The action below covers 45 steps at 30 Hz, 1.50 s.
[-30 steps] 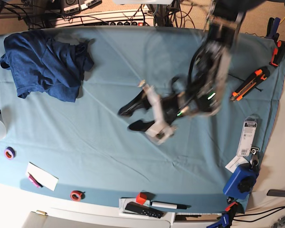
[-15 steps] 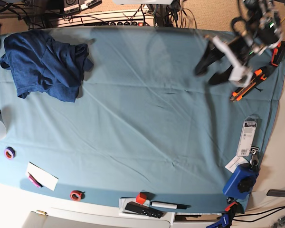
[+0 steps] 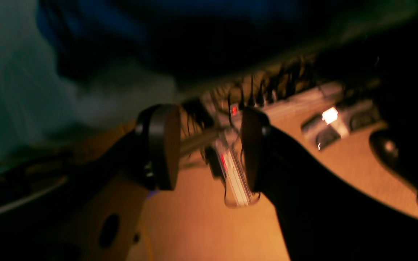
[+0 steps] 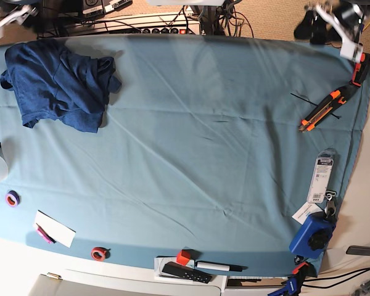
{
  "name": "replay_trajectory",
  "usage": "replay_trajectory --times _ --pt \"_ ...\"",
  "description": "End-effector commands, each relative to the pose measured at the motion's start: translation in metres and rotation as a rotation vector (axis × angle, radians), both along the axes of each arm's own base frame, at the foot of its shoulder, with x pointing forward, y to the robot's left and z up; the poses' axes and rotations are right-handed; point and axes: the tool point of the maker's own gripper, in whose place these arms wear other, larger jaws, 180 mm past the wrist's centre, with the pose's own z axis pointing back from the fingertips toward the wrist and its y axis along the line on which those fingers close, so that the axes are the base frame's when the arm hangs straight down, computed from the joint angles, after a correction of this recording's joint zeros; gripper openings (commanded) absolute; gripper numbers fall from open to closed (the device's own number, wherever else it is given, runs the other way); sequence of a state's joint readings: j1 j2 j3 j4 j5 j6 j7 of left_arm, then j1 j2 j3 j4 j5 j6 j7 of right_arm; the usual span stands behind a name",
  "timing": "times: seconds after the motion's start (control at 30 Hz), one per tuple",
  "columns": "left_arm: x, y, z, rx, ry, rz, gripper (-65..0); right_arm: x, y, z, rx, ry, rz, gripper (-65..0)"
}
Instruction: Layout the t-shirt on the table in an organized manner, then fold the t-shirt properly
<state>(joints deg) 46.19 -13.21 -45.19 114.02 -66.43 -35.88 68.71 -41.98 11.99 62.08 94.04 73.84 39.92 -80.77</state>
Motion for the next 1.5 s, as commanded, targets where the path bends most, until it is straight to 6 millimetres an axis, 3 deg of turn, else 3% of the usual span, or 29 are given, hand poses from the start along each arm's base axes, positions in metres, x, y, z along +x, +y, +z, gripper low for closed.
replay_trajectory --times 0.0,0.23,0.4,0.53,0.73,0.83,1.03,1.27,1.47 --pt "-0.005 0.004 -0.001 -0.015 0.014 0.011 -34.2 0.0 0.0 0.005 -0.006 -0.006 0.016 -38.3" --pt "-0.044 0.029 -0.04 -0.176 0.156 0.119 -34.2 -0.028 0.031 -0.032 0.033 0.189 0.134 -38.3" --pt "-0.062 0.036 -0.063 -0.283 0.223 0.259 -34.2 -0.033 0.047 -0.071 0.077 0.255 0.169 -38.3" --pt "-0.069 0.019 -0.086 -0.359 0.294 0.268 -34.2 -0.047 0.067 -0.115 0.14 0.348 0.179 -38.3" --pt "-0.072 -0.04 -0.115 -0.464 0.407 0.142 -34.2 -0.055 0.092 -0.171 0.214 0.411 0.134 -38.3" --pt "-0.073 -0.061 -0.139 -0.383 0.446 0.029 -34.2 -0.052 0.092 -0.192 0.2 0.419 0.116 -38.3" --pt "-0.066 -0.082 -0.177 -0.152 0.375 -0.203 -34.2 -0.046 0.076 -0.226 0.083 0.462 0.063 -38.3" --pt "-0.047 -0.077 -0.225 0.165 0.35 -0.314 -34.1 -0.034 0.045 -0.256 -0.195 0.382 -0.048 -39.5" --pt "-0.031 -0.089 -0.25 0.286 0.316 -0.38 -34.1 -0.033 0.066 -0.271 -0.225 0.39 -0.051 -39.5"
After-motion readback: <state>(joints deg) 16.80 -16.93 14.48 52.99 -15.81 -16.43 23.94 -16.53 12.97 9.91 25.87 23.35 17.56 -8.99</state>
